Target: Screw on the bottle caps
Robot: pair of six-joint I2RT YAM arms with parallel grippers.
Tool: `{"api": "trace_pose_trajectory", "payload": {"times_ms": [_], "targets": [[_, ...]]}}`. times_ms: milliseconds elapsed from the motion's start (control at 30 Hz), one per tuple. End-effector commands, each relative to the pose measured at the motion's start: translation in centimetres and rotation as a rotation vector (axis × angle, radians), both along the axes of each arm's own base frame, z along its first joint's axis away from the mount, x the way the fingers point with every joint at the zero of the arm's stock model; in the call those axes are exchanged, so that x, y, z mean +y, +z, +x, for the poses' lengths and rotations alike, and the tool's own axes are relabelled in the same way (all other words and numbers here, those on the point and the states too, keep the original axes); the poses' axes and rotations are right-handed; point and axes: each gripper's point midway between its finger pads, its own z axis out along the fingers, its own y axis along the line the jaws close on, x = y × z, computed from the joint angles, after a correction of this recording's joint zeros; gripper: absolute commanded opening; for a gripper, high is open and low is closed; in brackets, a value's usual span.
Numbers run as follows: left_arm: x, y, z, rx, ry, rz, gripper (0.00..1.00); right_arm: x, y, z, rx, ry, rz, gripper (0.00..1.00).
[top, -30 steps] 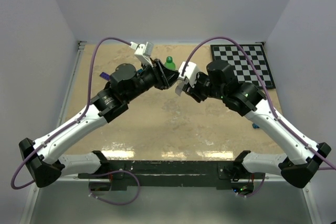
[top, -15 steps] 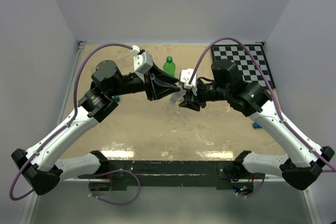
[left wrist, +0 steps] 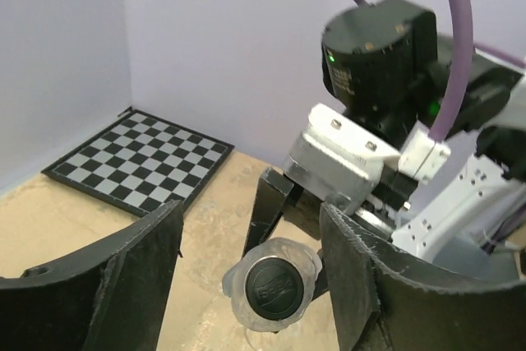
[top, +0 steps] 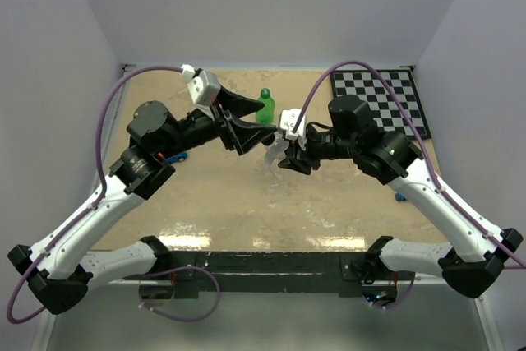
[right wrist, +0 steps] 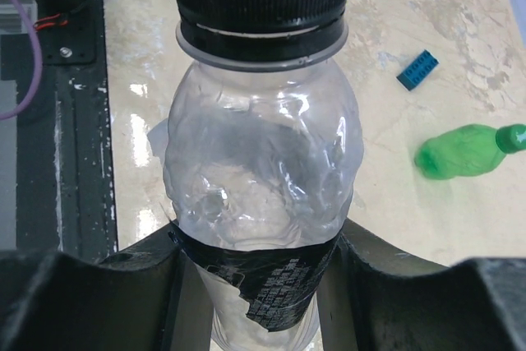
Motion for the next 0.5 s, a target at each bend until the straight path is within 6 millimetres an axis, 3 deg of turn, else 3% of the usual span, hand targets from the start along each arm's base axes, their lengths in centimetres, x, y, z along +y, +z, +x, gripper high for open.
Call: {"api": "trace_pose_trajectory", "payload": {"times_ms": [0, 467], "targets": [[1.5, 1.4, 2.0, 0.122, 0.161, -0.106, 0.70, -0.2, 1.1, 1.3, -0.048, -0.079, 0.036, 0.00], [0.2, -2.4, 2.2, 0.221, 0.157, -0.002, 0.63, -0.5, 1.3, 3.1, -0.067, -0.186, 0.051, 0.00]]}}
